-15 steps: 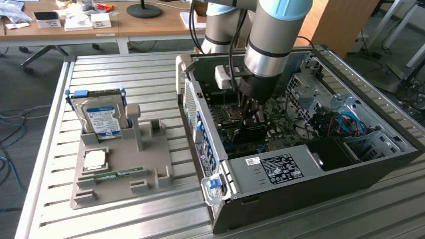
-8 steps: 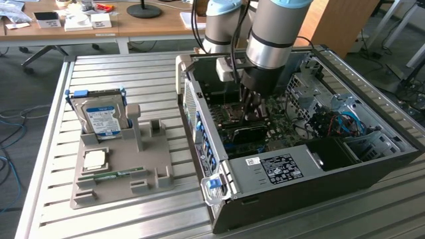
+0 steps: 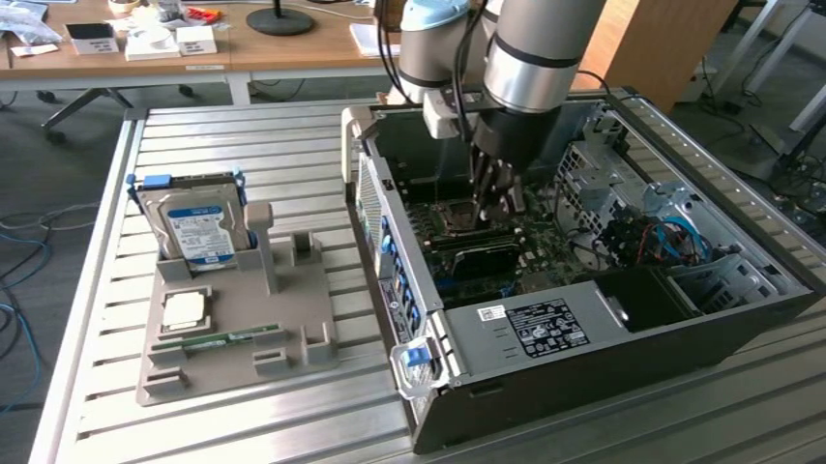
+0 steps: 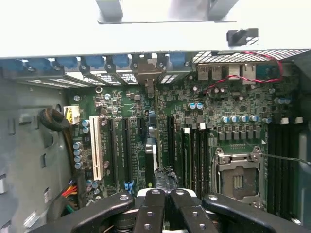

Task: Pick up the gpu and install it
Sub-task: 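Press down on the gpu until it lock into place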

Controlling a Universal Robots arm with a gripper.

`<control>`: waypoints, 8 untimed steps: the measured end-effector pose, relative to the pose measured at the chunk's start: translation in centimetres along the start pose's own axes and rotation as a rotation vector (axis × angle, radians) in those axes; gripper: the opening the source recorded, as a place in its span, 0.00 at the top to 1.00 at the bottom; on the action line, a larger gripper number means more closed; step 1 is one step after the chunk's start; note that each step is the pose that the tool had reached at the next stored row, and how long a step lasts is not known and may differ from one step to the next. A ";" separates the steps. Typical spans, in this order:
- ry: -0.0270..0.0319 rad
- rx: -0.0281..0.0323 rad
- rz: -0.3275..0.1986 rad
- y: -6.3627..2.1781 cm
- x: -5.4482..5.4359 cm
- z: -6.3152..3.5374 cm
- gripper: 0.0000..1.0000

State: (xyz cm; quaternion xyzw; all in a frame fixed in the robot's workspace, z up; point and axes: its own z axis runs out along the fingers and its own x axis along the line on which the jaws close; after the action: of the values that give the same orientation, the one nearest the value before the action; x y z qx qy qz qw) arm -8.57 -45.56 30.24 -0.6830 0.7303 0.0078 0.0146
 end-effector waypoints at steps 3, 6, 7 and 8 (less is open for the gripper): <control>0.0000 0.0001 0.000 -0.01 0.0 -0.68 0.89; 0.0000 0.0003 0.000 -0.01 0.0 -1.05 0.89; -0.0002 0.0004 0.000 -0.01 0.0 -1.04 0.89; -0.0002 0.0004 0.000 -0.01 0.0 -1.04 0.89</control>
State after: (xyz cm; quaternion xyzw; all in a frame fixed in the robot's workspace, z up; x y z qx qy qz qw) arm -8.57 -45.56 31.28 -0.6830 0.7303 0.0077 0.0148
